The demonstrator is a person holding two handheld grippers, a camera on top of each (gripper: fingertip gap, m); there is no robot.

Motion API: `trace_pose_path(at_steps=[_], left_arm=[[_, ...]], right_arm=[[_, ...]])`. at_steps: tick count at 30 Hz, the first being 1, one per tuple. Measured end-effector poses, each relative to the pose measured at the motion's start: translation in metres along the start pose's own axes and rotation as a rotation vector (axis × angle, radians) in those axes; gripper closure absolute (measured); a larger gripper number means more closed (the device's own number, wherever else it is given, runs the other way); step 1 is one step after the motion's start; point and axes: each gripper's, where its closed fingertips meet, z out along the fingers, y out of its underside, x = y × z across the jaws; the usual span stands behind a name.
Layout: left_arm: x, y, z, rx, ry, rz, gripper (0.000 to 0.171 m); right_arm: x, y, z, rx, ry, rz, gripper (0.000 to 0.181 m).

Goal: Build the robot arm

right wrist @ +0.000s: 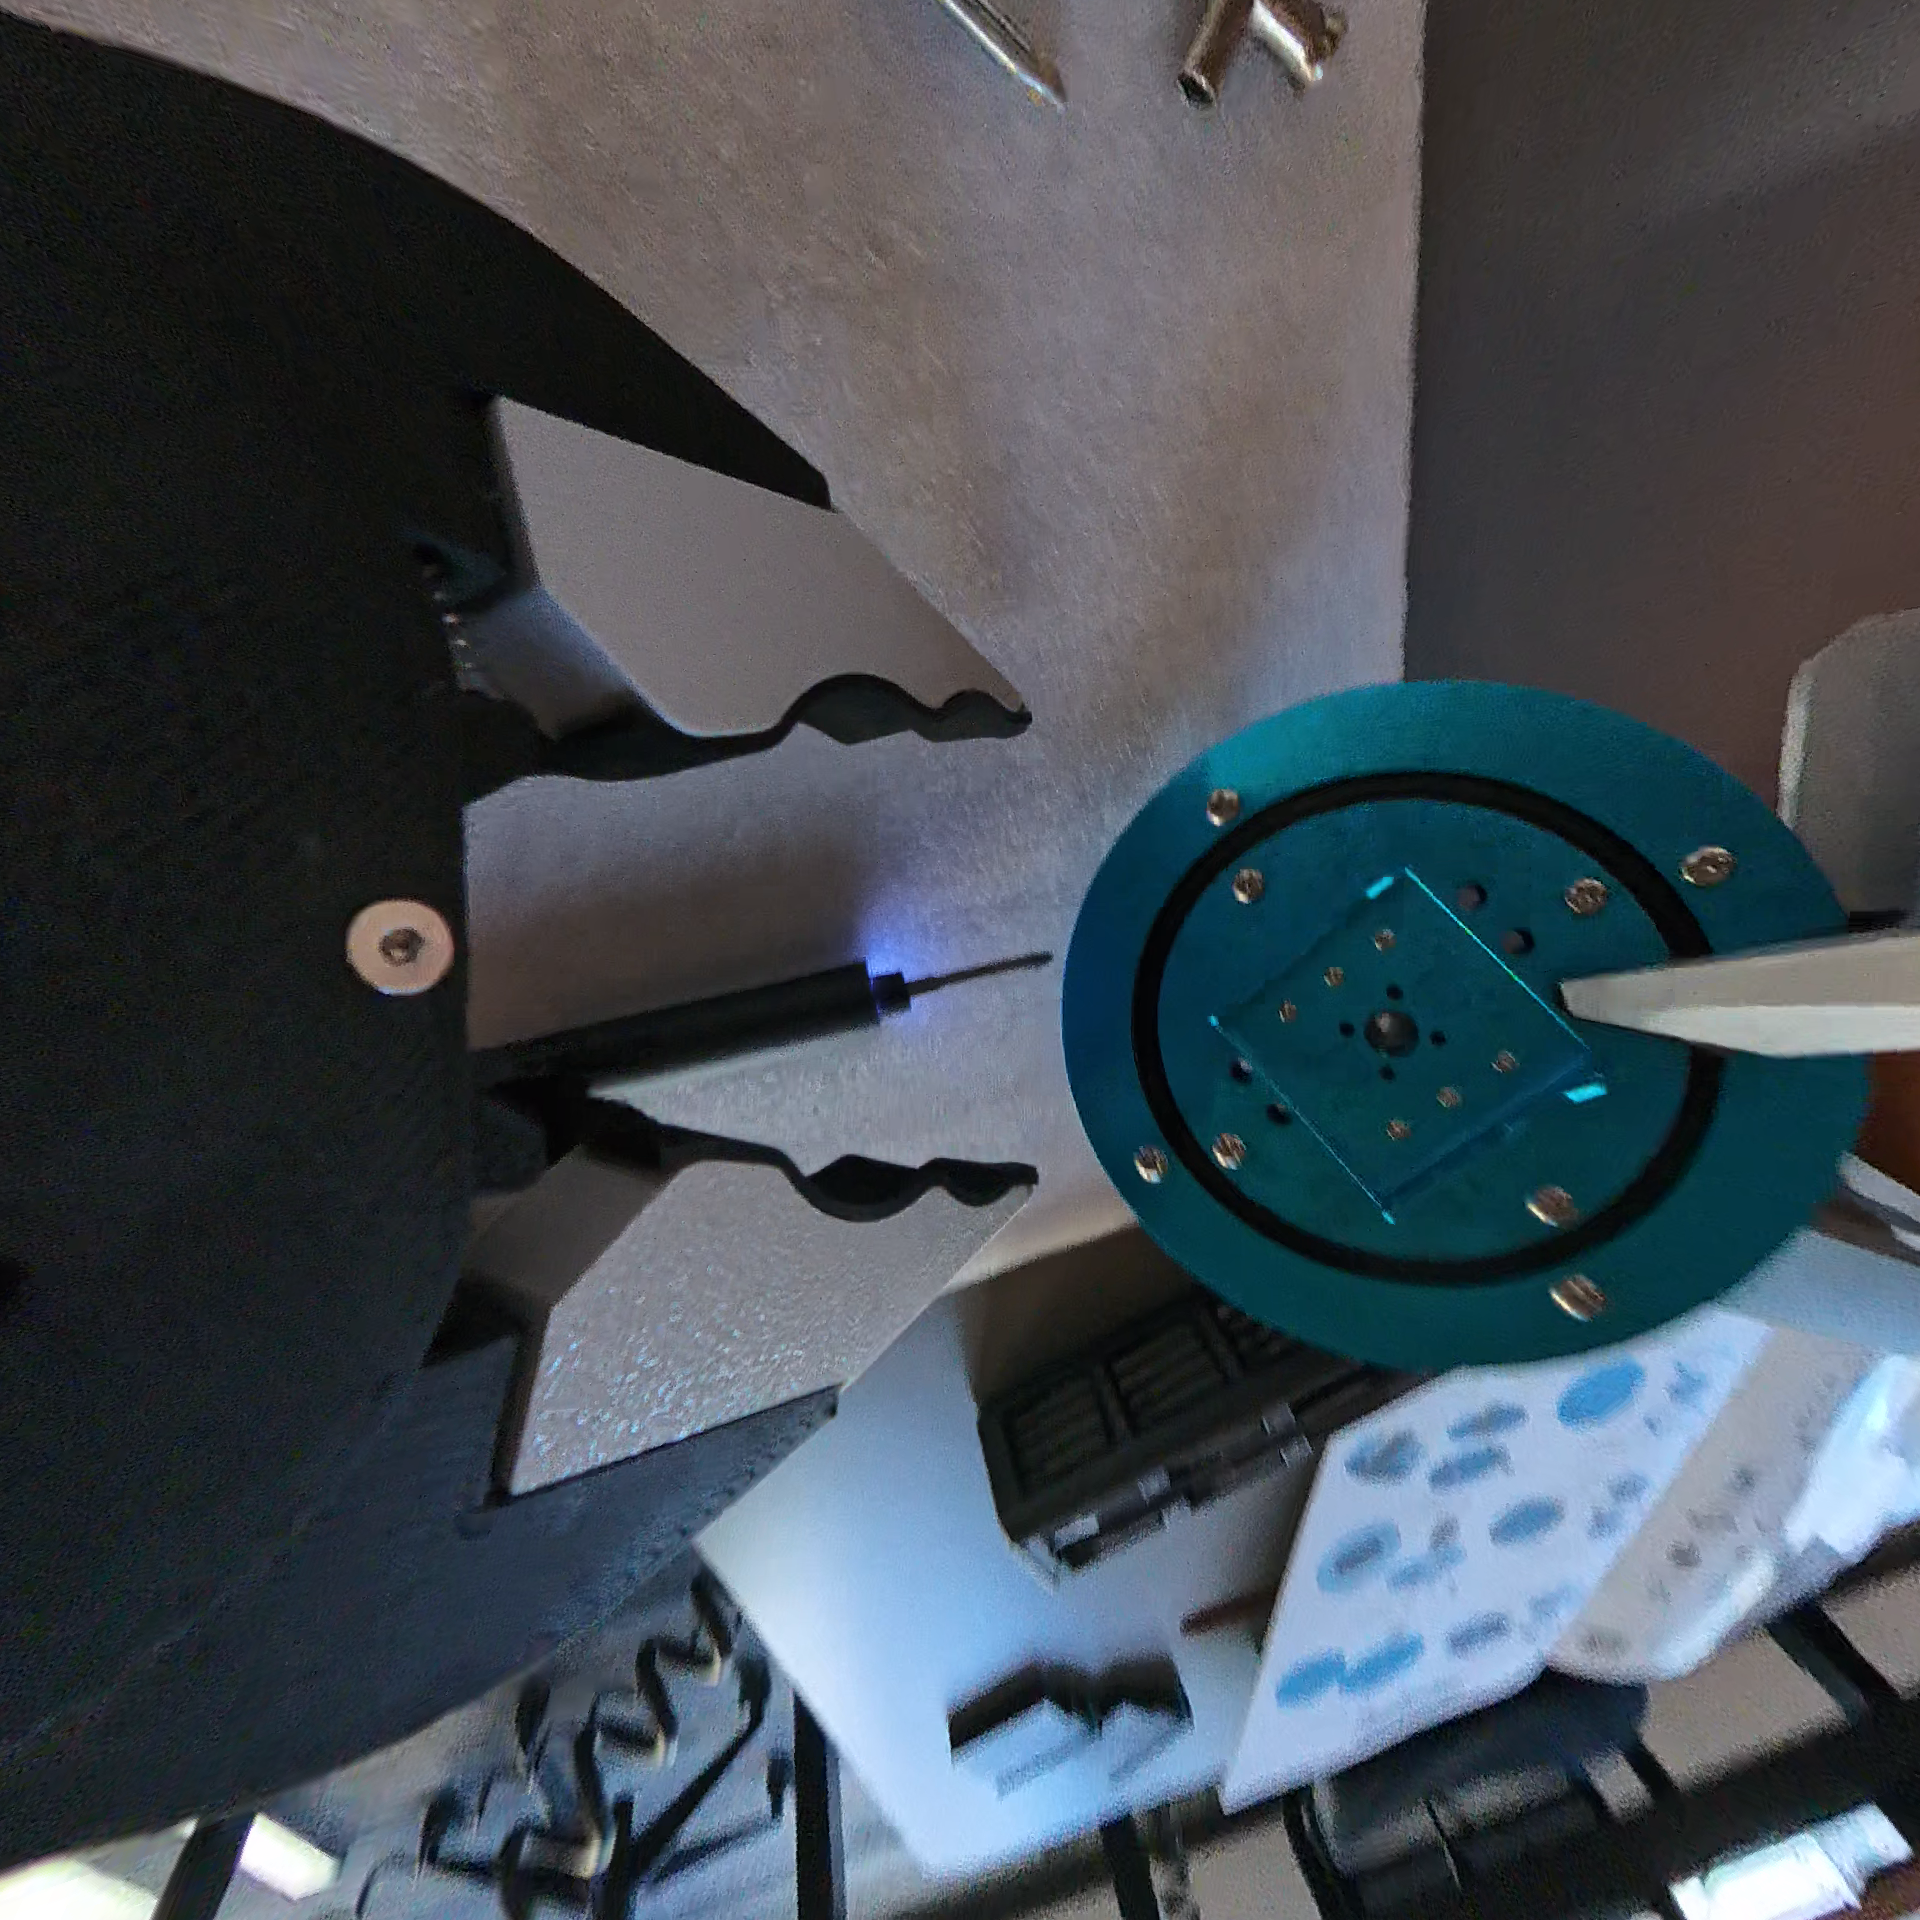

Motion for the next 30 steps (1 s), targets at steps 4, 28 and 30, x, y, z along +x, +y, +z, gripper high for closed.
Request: trace_pose_path(at_steps=[4,28,30], left_arm=[[0.015,0.006,-0.003,-0.039,0.156,-0.19,0.16],[0.097,0.052,-0.015,-0.208,0.652,-0.612,0.146],[0.09,0.065,-0.01,-0.23,0.596,-0.54,0.144]], right_arm=[[-0.004,-0.024,-0.027,0.121,0.149,-0.191,0.106],[-0.045,-0.074,-0.124,0.238,0.196,-0.33,0.17],[-0.055,-0.067,-0.12,0.215,0.19,-0.332,0.17]])
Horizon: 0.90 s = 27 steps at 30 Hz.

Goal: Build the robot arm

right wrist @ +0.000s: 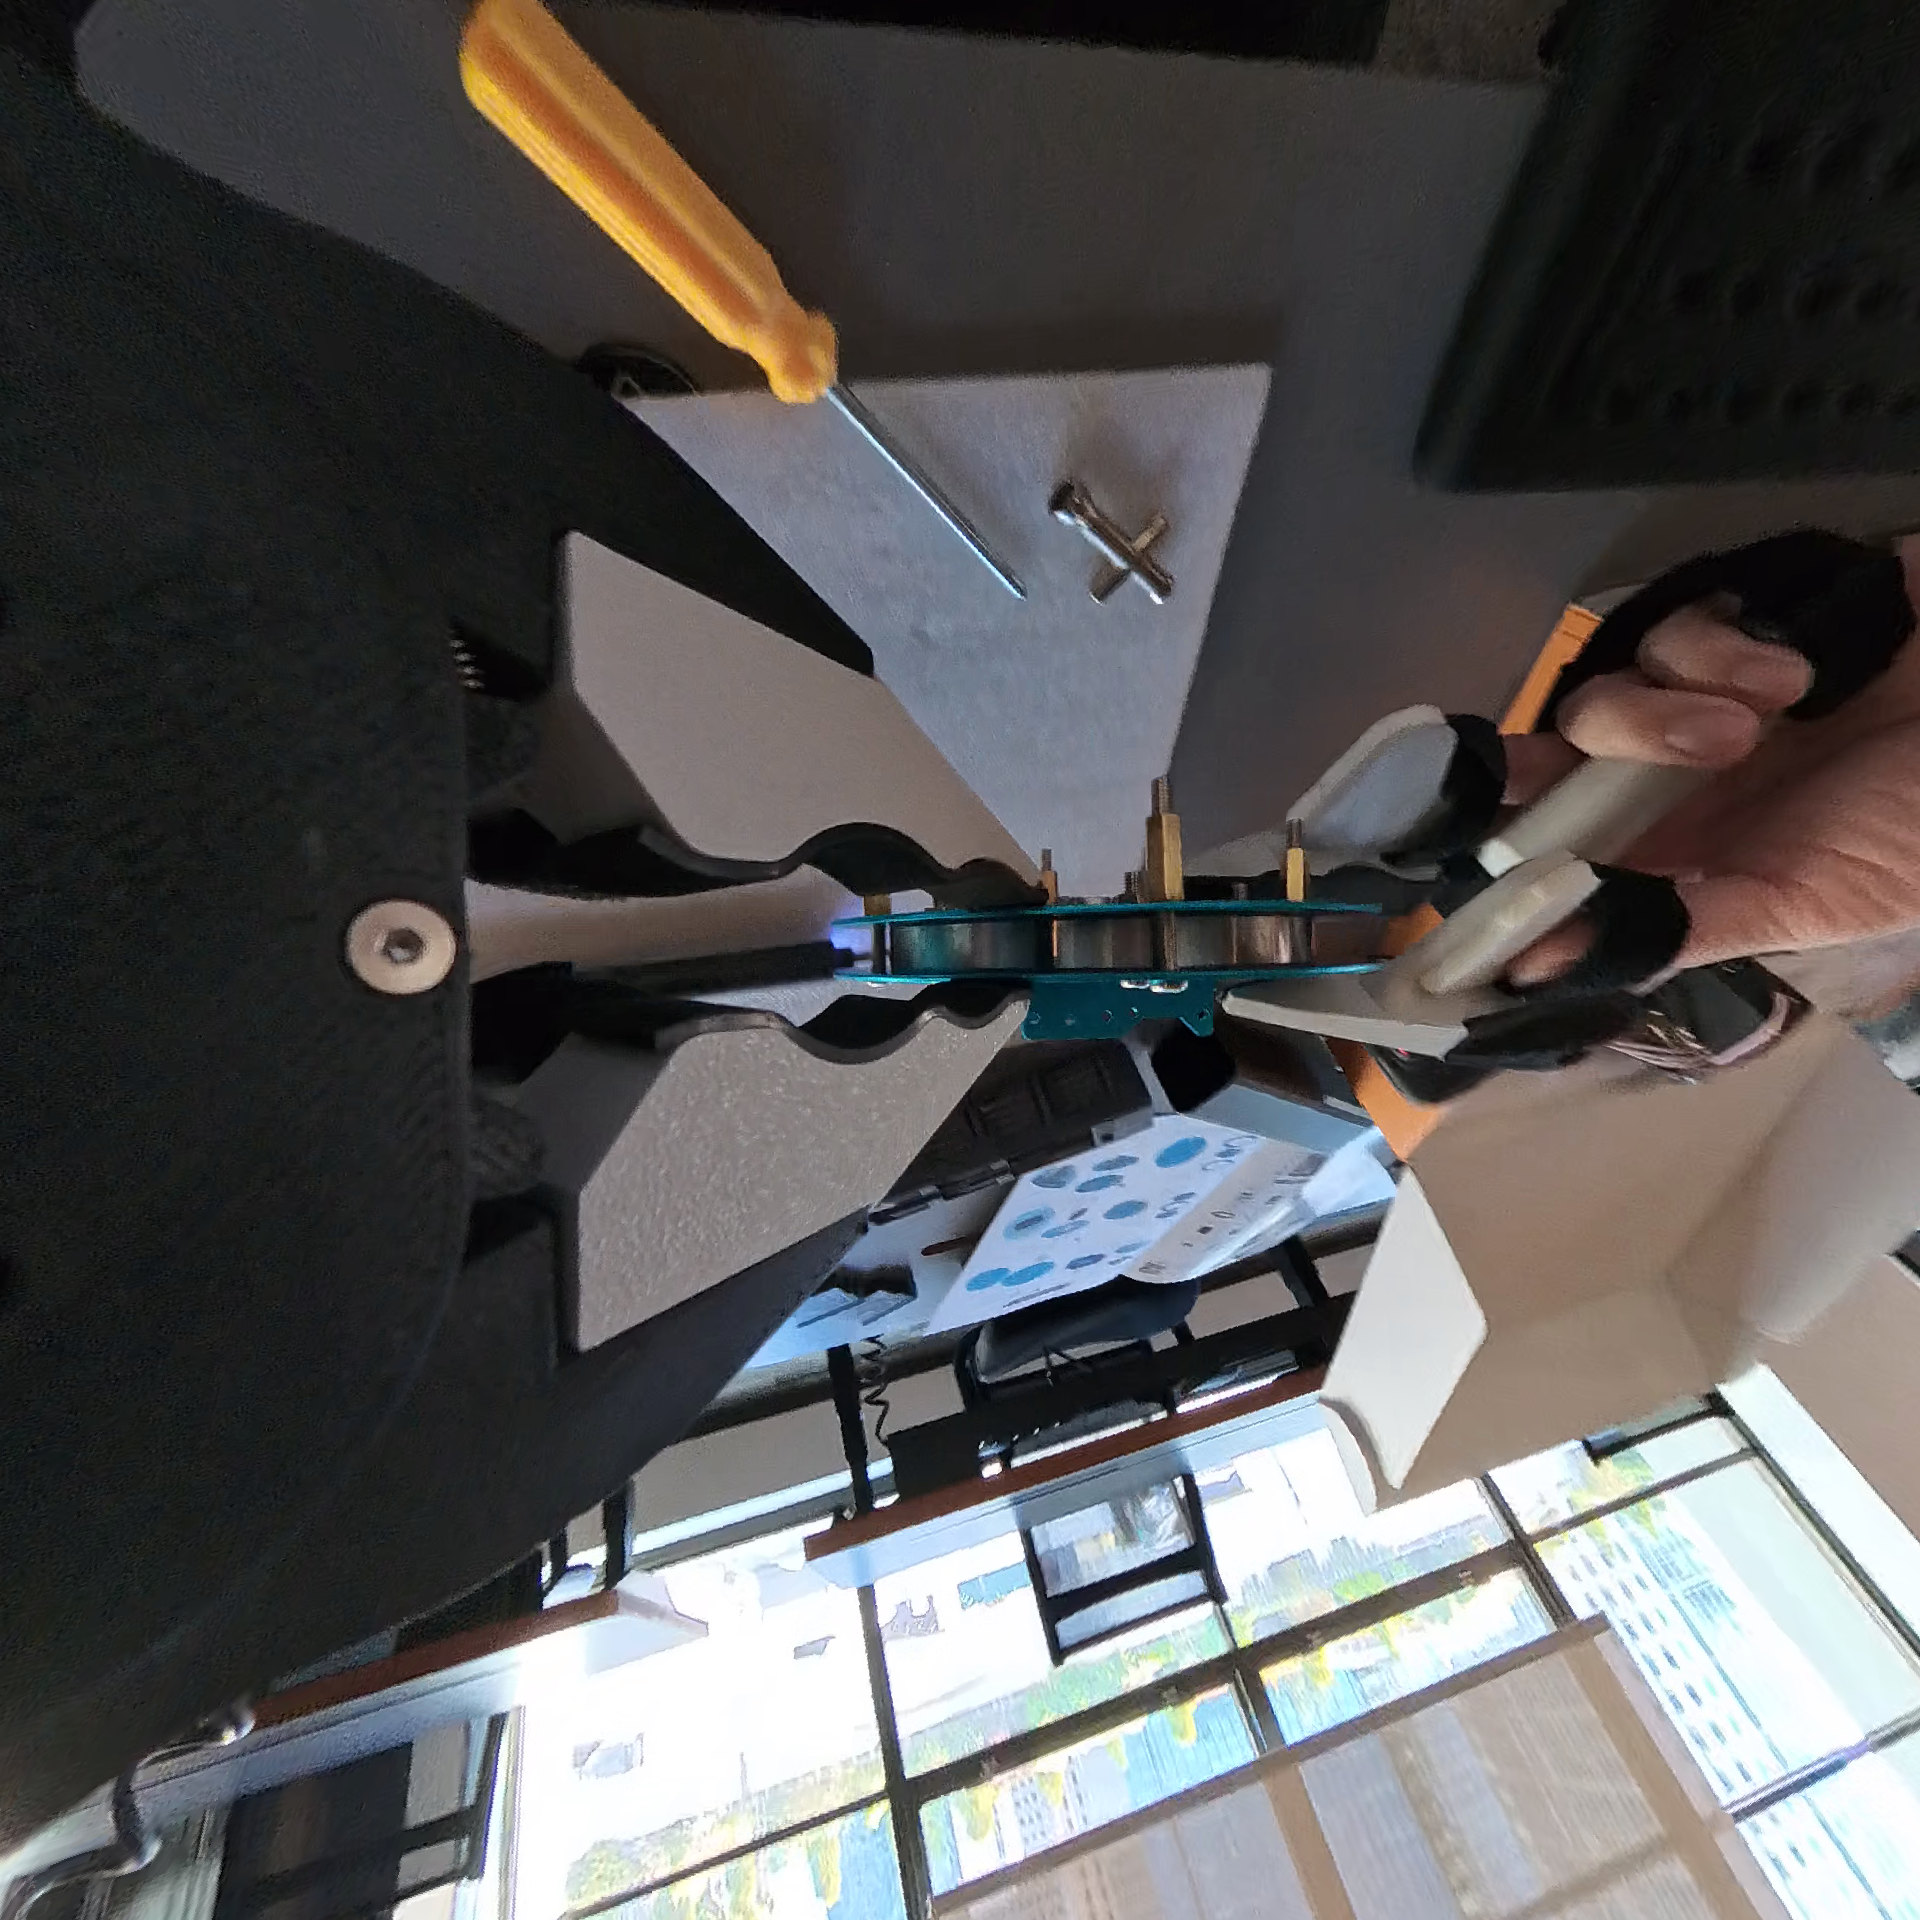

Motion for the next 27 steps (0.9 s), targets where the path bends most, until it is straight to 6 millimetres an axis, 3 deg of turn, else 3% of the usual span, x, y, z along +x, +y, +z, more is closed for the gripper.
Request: trace_pose_path(at_steps=[9,15,17,20,23,27], left_arm=[[-0.017,0.009,0.01,-0.099,-0.09,0.136,0.141],[-0.021,0.005,0.018,-0.132,-0.005,-0.001,0.134],[-0.02,0.0,0.015,-0.106,0.044,-0.064,0.132],[-0.021,-0.007,0.004,-0.058,0.019,-0.021,0.138],[-0.013,0.001,0.005,-0.051,-0.077,0.174,0.145],[0.015,0.009,0.011,-0.027,-0.252,0.771,0.154]], right_arm=[[-0.014,0.012,-0.008,0.024,0.043,0.014,0.17],[-0.019,0.018,-0.012,0.055,0.055,-0.026,0.17],[-0.017,0.022,-0.014,0.068,0.052,-0.008,0.17],[-0.016,0.037,-0.015,0.048,0.046,0.008,0.17],[-0.016,0.045,-0.014,0.068,0.029,0.04,0.17],[-0.012,0.05,-0.015,0.085,0.01,0.089,0.17]])
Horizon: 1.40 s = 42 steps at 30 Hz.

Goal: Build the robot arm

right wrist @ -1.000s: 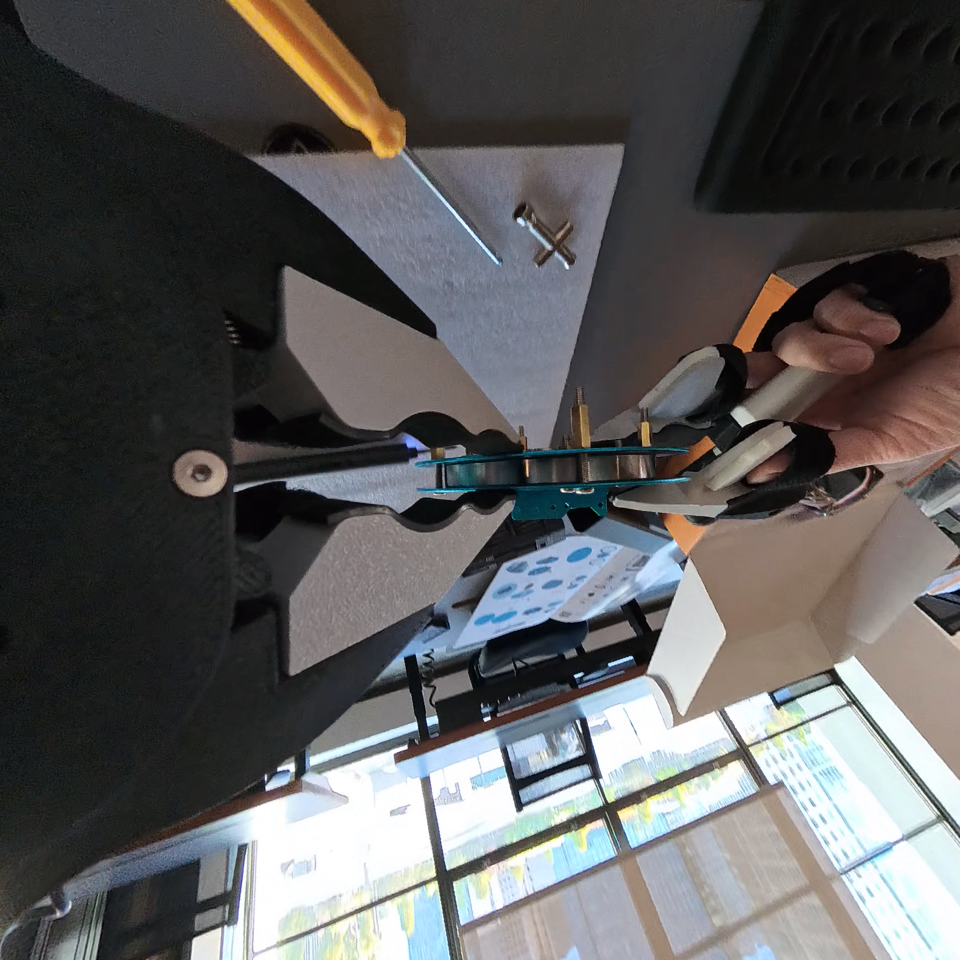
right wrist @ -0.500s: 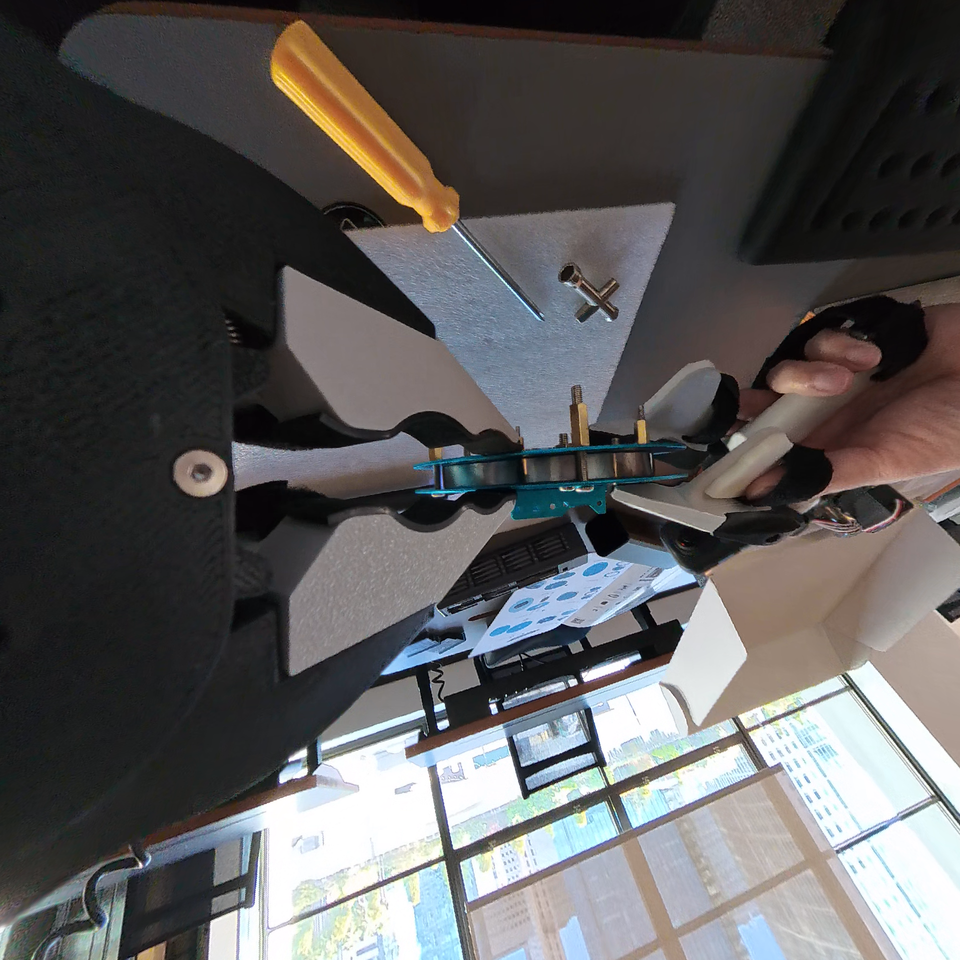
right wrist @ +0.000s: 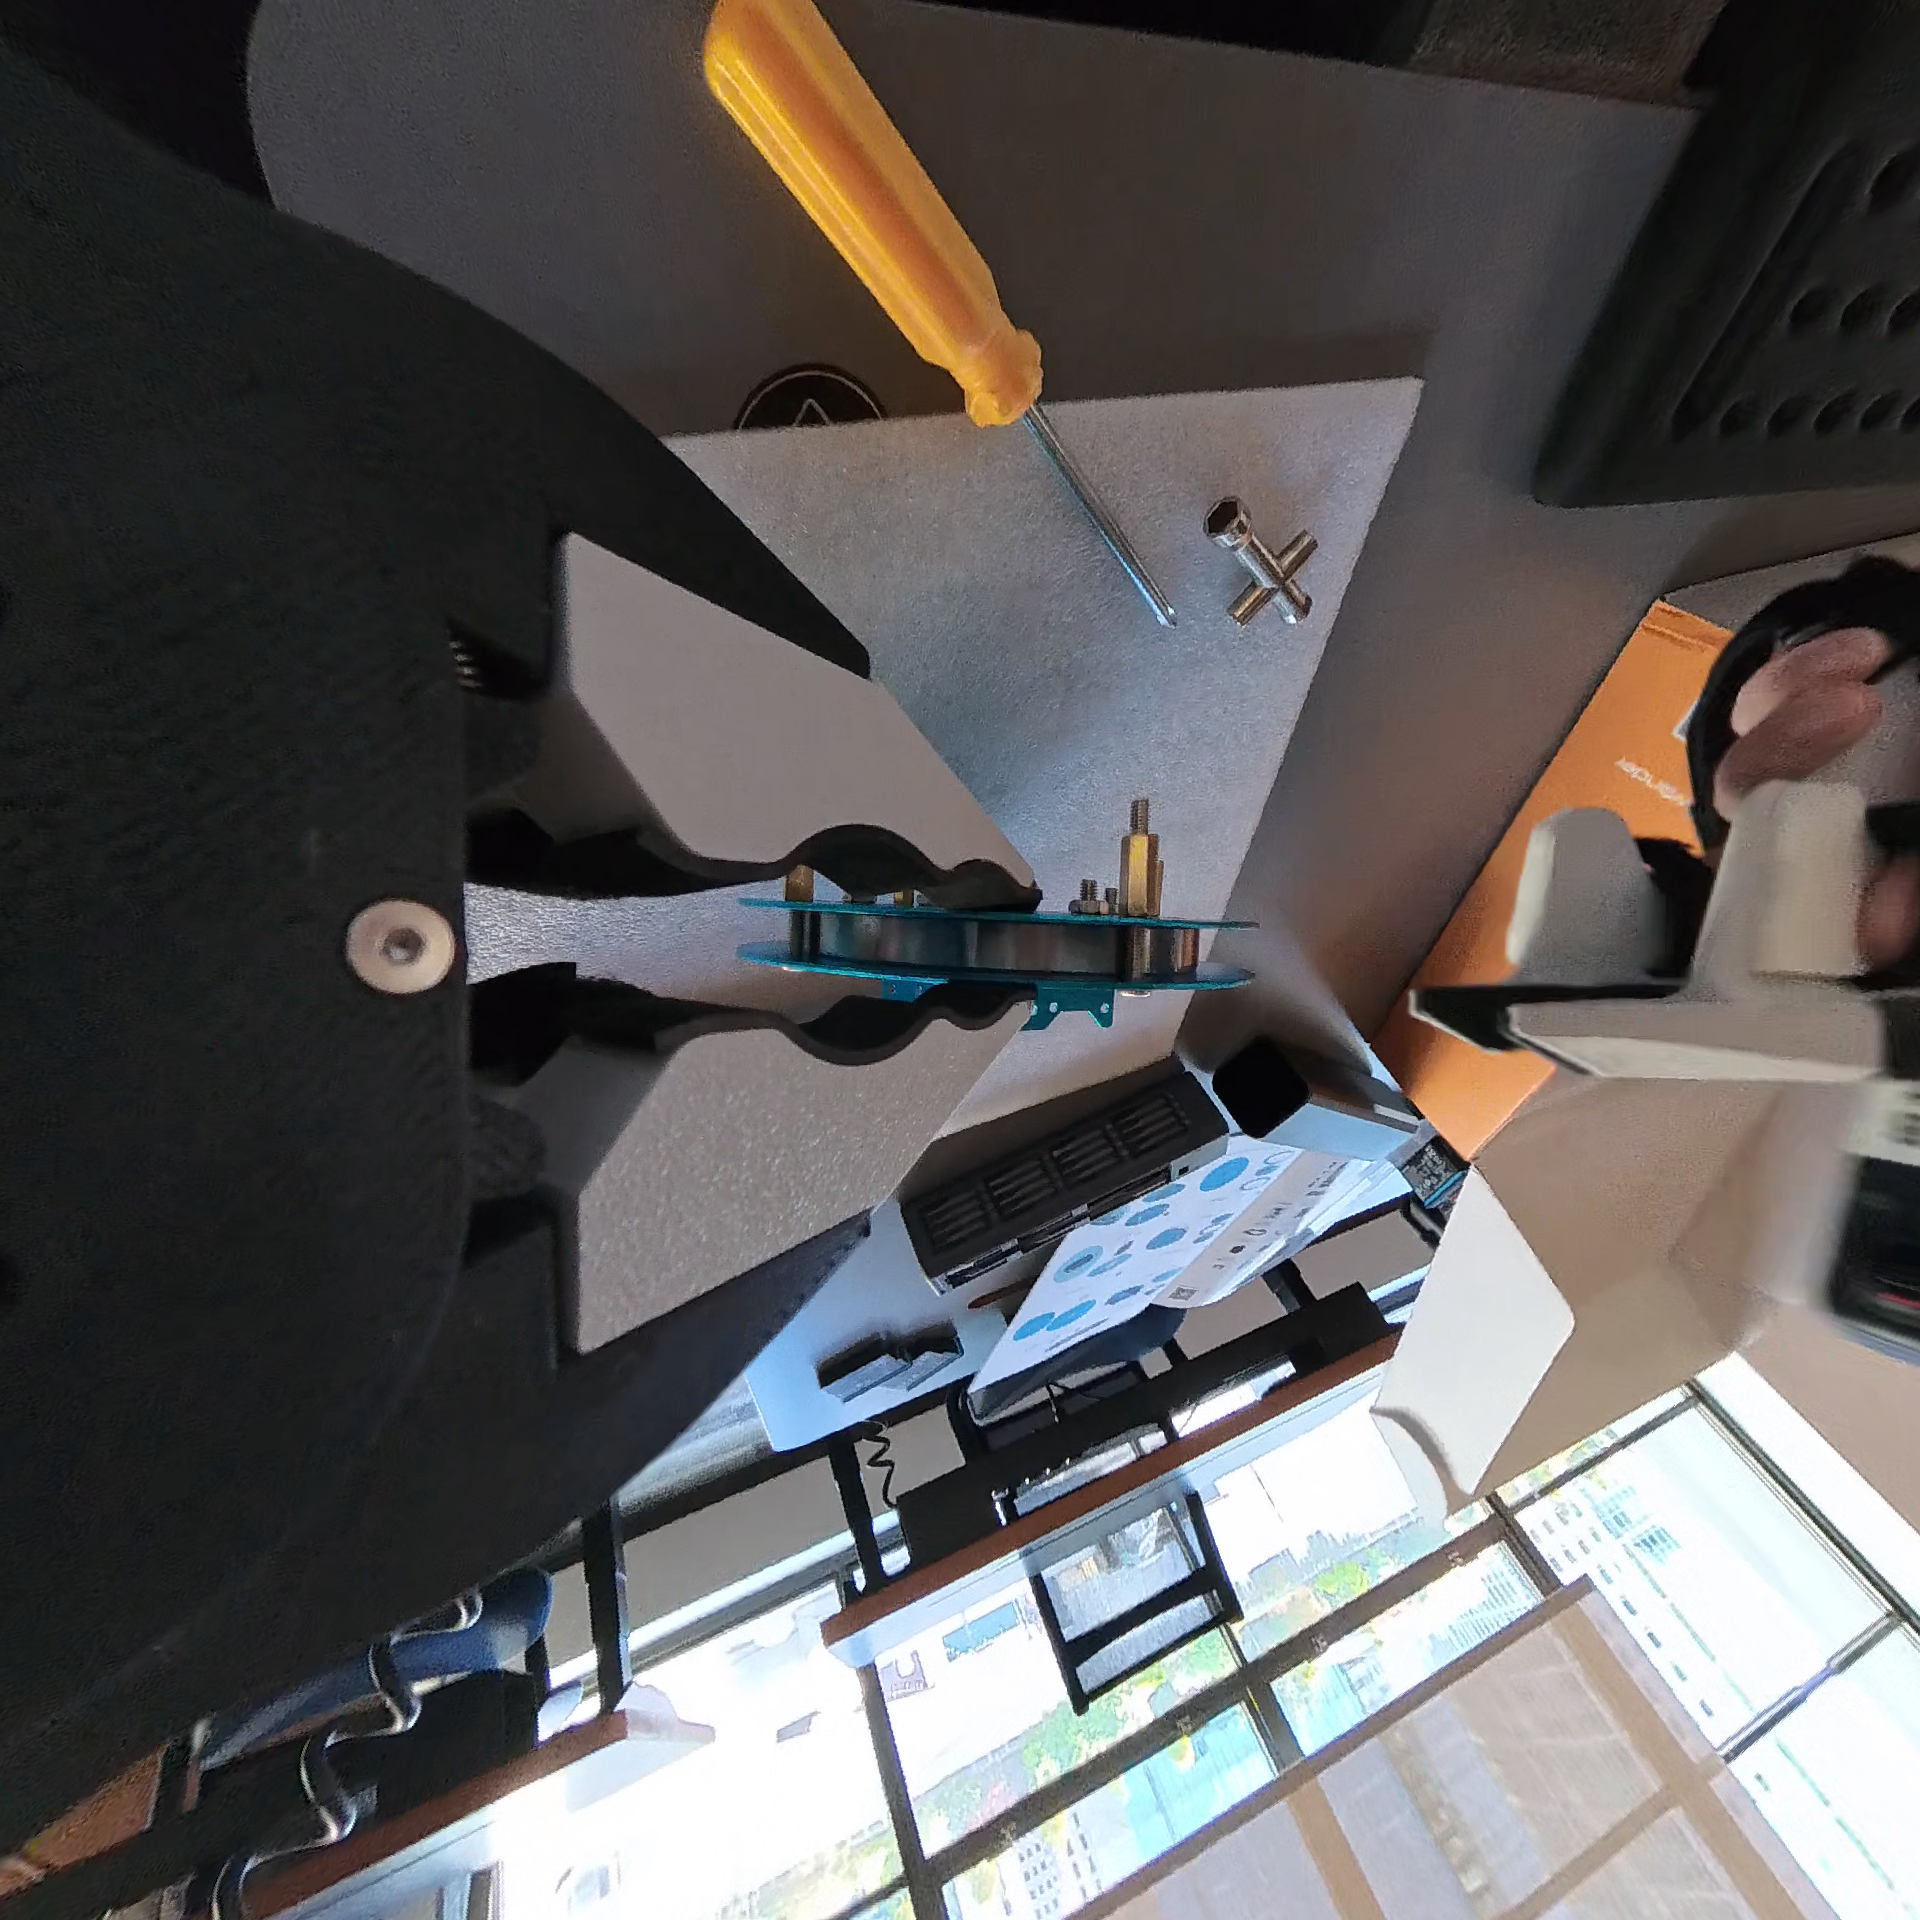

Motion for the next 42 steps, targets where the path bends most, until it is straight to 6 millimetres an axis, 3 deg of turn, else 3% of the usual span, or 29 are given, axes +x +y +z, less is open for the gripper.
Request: trace_pose_path(at_steps=[2,4,7,9,11,12,16,20,23,25,30,34,38,42], left_arm=[[0.009,-0.003,0.0,0.029,-0.129,0.346,0.149],[0.012,0.003,0.007,0.033,-0.251,0.652,0.133],[-0.005,0.016,0.021,-0.055,-0.517,1.064,0.113],[-0.018,0.016,0.028,-0.16,-0.7,1.325,0.124],[-0.03,0.023,0.039,-0.311,-0.745,1.457,0.126],[-0.034,0.024,0.042,-0.35,-0.759,1.491,0.127],[-0.034,0.023,0.052,-0.367,-0.745,1.586,0.156],[-0.034,0.031,0.048,-0.425,-0.788,1.734,0.157],[-0.034,0.034,0.045,-0.441,-0.831,1.778,0.158],[-0.034,0.029,0.039,-0.455,-0.878,1.821,0.158],[-0.021,0.002,0.015,-0.387,-1.01,1.963,0.16],[-0.048,0.009,0.005,-0.465,-1.042,1.98,0.159],[-0.077,0.039,0.001,-0.612,-1.0,1.924,0.156],[-0.082,0.048,-0.008,-0.603,-0.976,1.77,0.152]], right_arm=[[0.001,0.001,0.0,0.01,-0.009,0.02,0.17],[-0.002,0.0,0.0,0.022,-0.02,0.018,0.17],[-0.004,-0.002,0.001,0.024,-0.027,0.007,0.17],[-0.004,-0.003,0.002,0.017,-0.033,0.001,0.17],[-0.005,-0.002,0.002,0.008,-0.041,-0.006,0.17],[-0.005,-0.002,0.002,0.003,-0.046,-0.008,0.17],[-0.007,-0.002,0.002,-0.022,-0.048,-0.029,0.17],[-0.011,0.0,0.004,-0.055,-0.014,-0.107,0.163],[-0.016,0.0,0.007,-0.136,0.012,-0.271,0.17],[-0.01,-0.004,0.011,-0.191,0.065,-0.397,0.17],[0.015,-0.025,0.024,-0.121,0.222,-0.557,0.17],[0.003,-0.009,0.049,-0.127,0.231,-0.656,0.17],[-0.021,0.008,0.062,-0.154,0.186,-0.702,0.17],[-0.032,0.018,0.06,-0.183,0.123,-0.719,0.166]])
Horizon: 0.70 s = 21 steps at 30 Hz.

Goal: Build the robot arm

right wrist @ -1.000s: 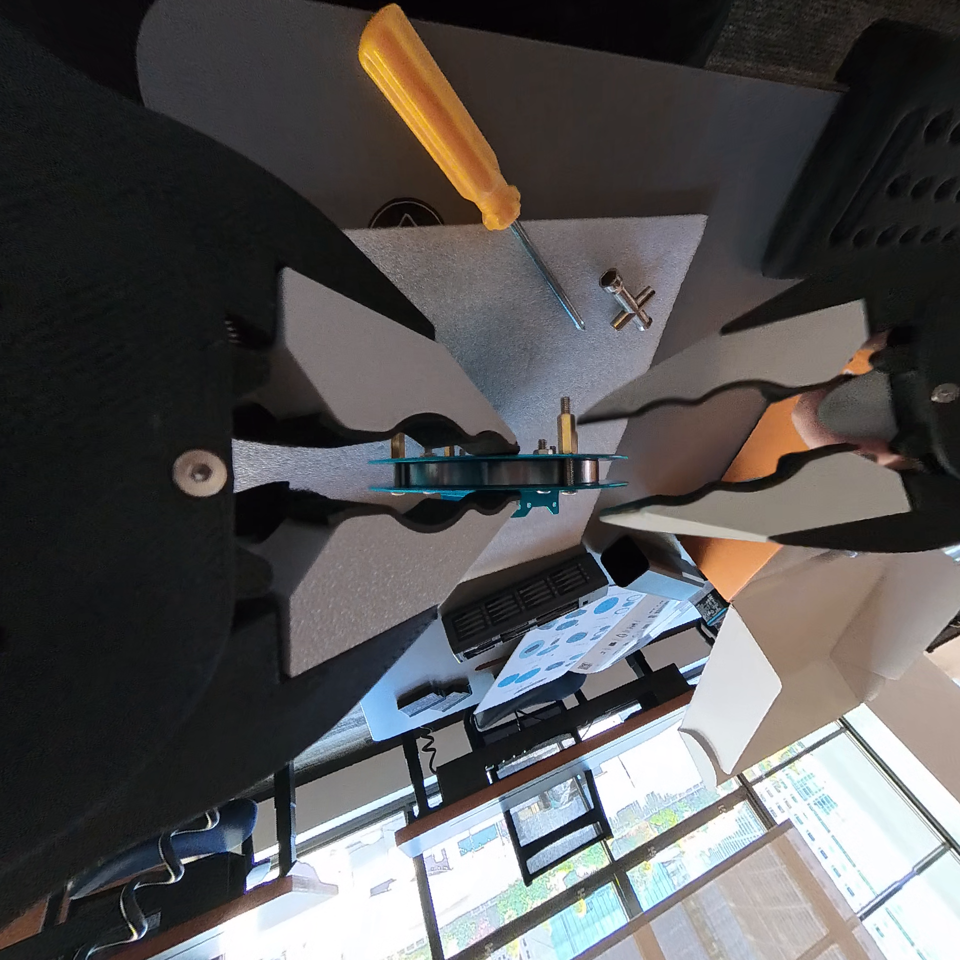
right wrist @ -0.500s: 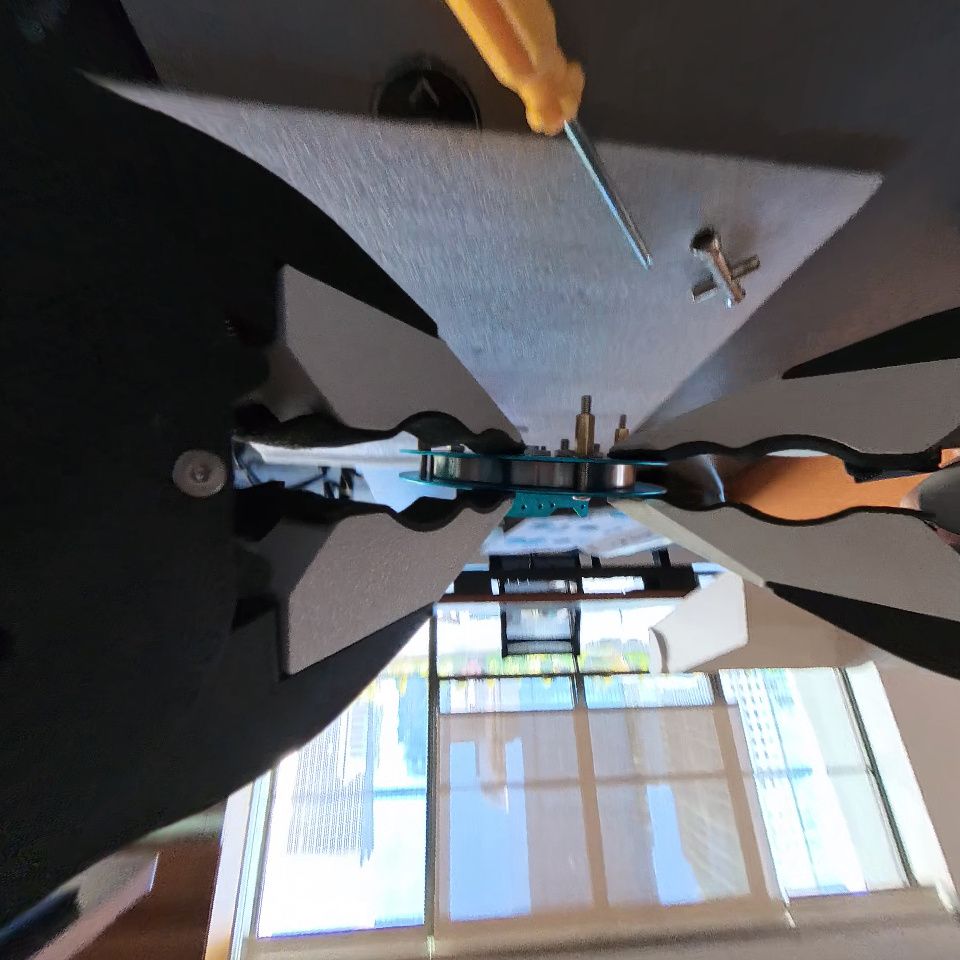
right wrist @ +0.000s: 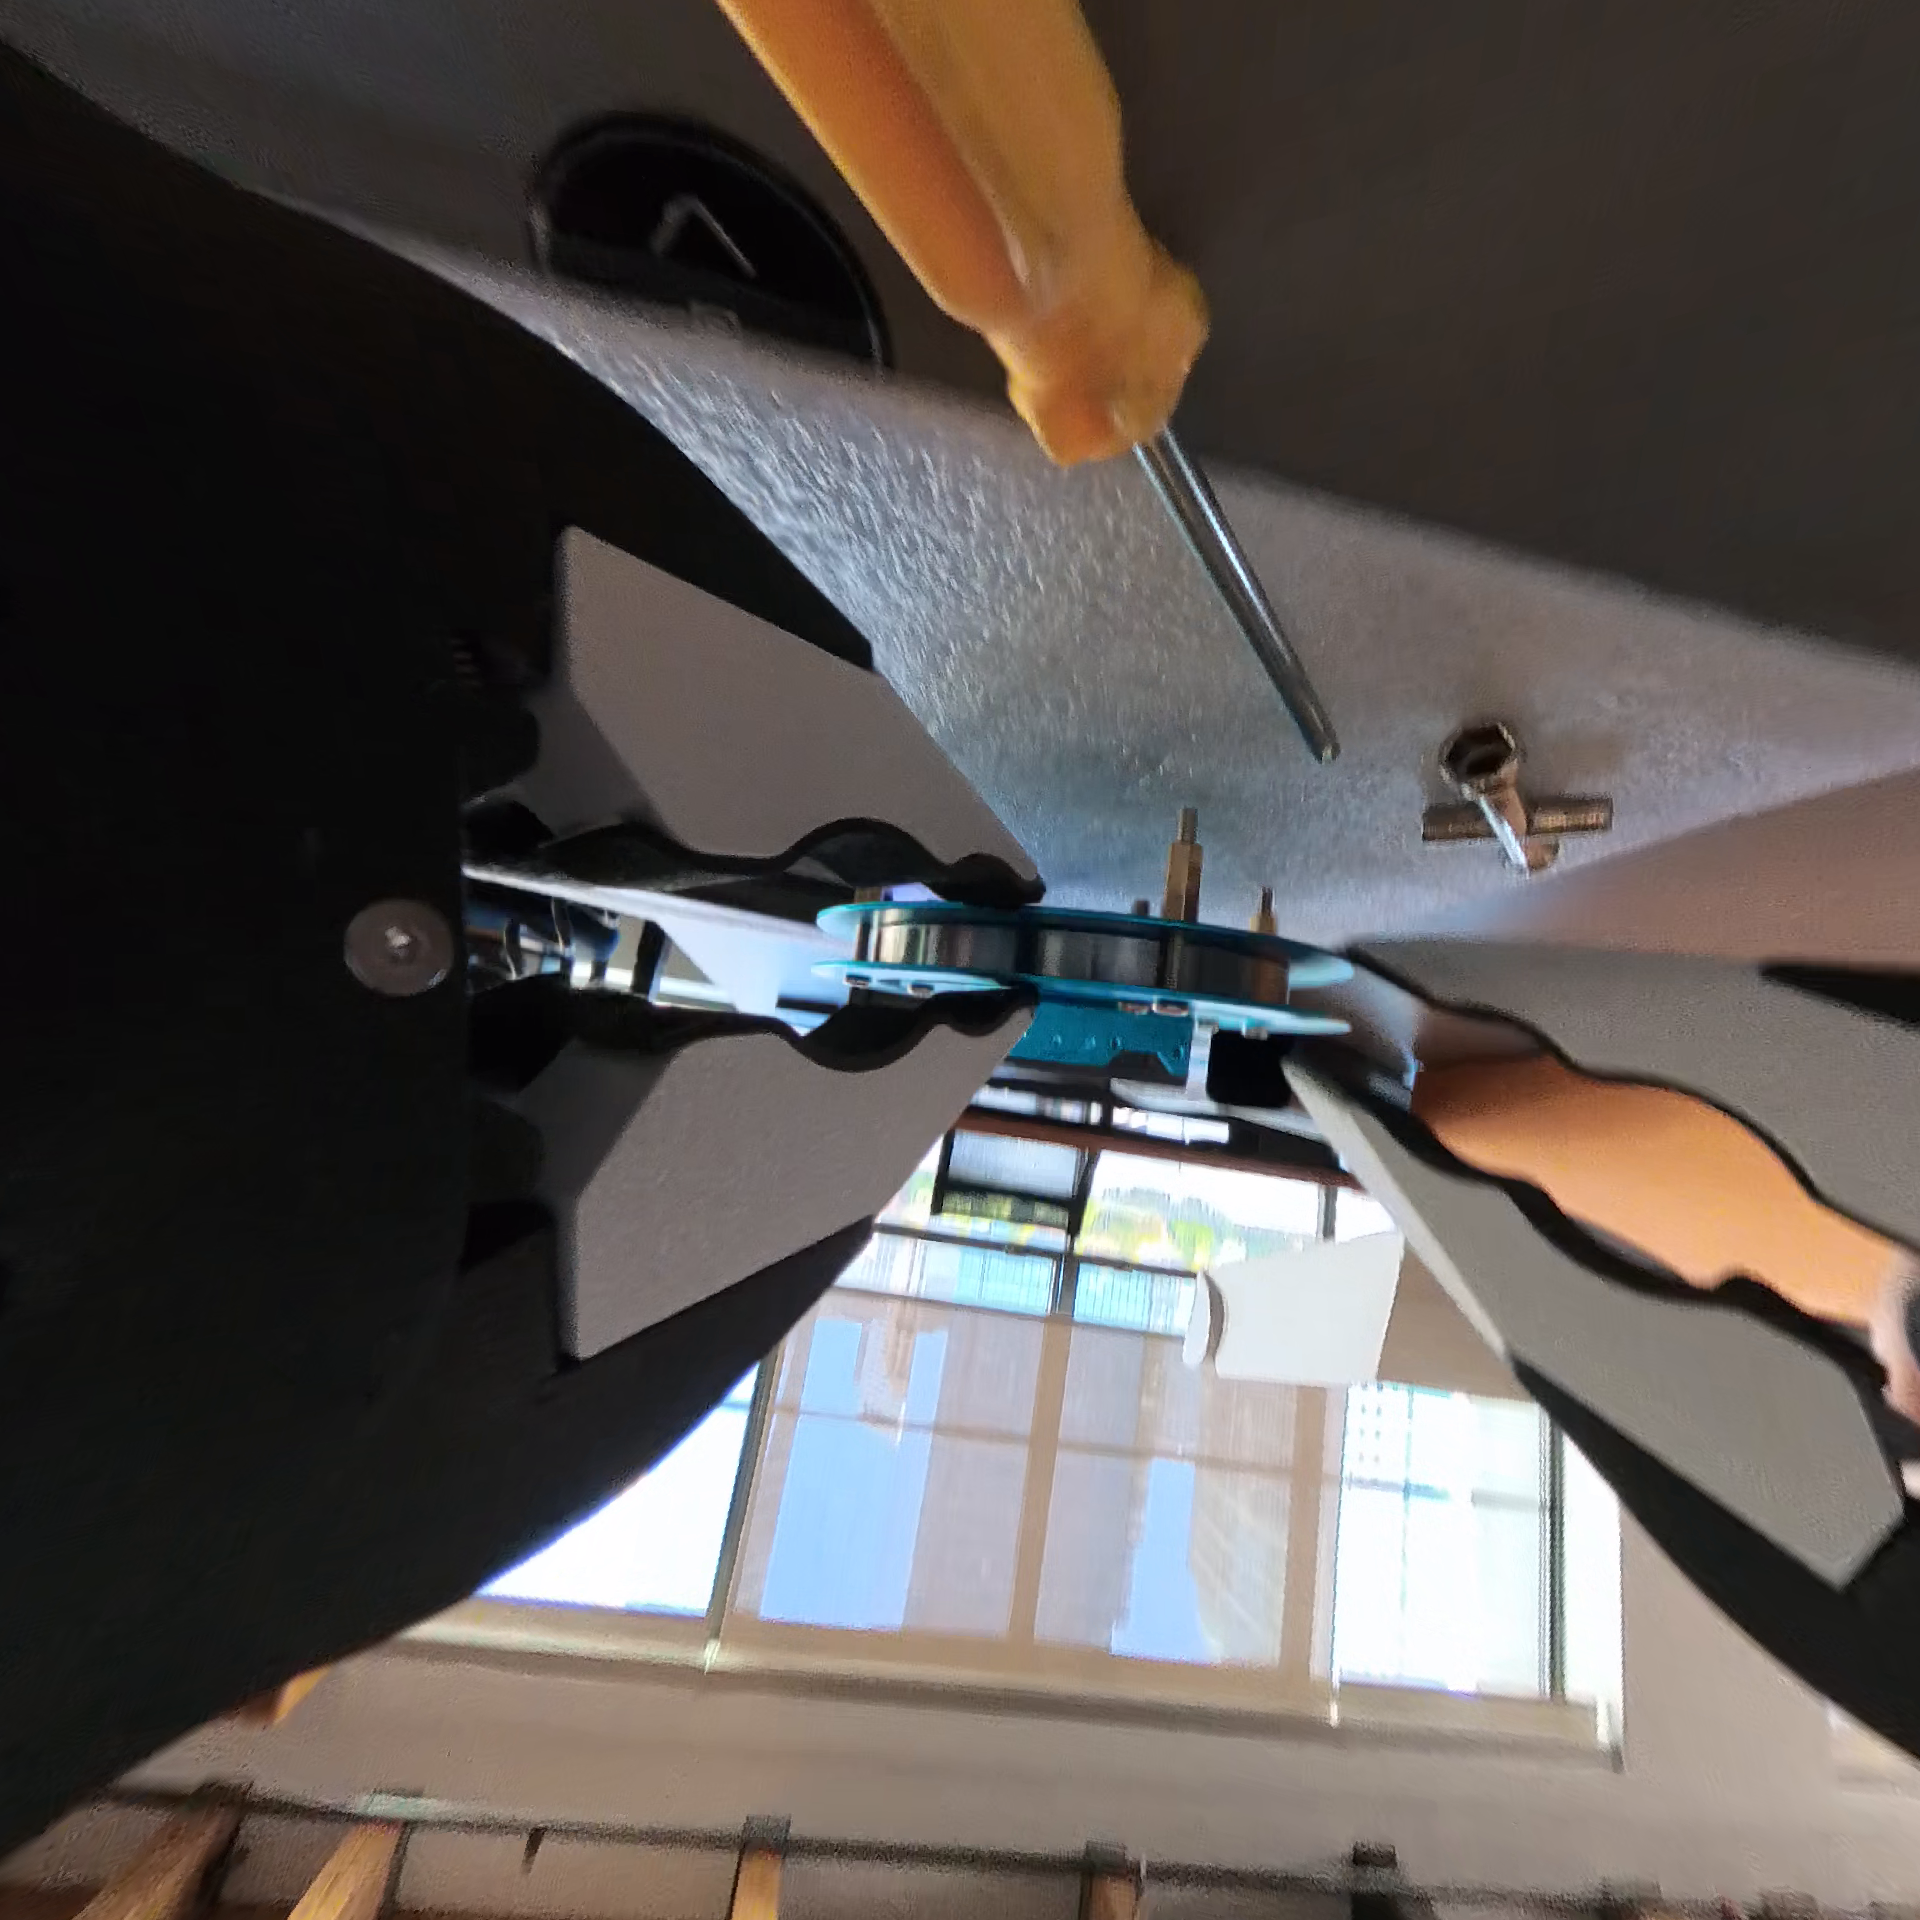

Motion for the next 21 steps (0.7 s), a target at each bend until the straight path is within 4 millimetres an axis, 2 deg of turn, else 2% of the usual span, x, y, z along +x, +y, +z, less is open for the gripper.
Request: trace_pose_path(at_steps=[2,6,8,10,11,12,14,15,16,19,21], left_arm=[[-0.004,0.005,-0.005,0.004,0.034,-0.115,0.147],[-0.013,0.009,-0.014,0.035,0.074,-0.323,0.148],[-0.013,0.013,-0.02,0.02,0.094,-0.431,0.148],[-0.011,0.016,-0.029,0.006,0.112,-0.565,0.148],[-0.01,0.016,-0.035,0.007,0.119,-0.636,0.148],[-0.01,0.016,-0.041,0.013,0.12,-0.708,0.148],[-0.012,0.011,-0.051,0.05,0.119,-0.857,0.15],[-0.013,0.008,-0.055,0.077,0.122,-0.933,0.151],[-0.013,0.004,-0.058,0.108,0.131,-0.999,0.151],[-0.016,-0.002,-0.061,0.167,0.139,-1.103,0.151],[-0.018,-0.005,-0.061,0.194,0.146,-1.128,0.151]], right_arm=[[-0.012,0.003,-0.003,-0.015,-0.081,0.019,0.161],[-0.005,0.012,-0.015,-0.071,-0.105,0.094,0.152],[-0.002,0.024,-0.03,-0.147,-0.146,0.243,0.16],[0.001,0.038,-0.053,-0.235,-0.158,0.526,0.162],[-0.001,0.036,-0.066,-0.233,-0.187,0.722,0.161],[-0.005,0.021,-0.078,-0.173,-0.244,0.928,0.152],[-0.005,-0.023,-0.101,0.05,-0.352,1.272,0.137],[-0.005,-0.039,-0.109,0.128,-0.366,1.375,0.134],[-0.009,-0.044,-0.111,0.123,-0.352,1.425,0.131],[-0.033,-0.042,-0.105,-0.031,-0.311,1.411,0.129],[-0.045,-0.044,-0.098,-0.08,-0.33,1.41,0.135]])
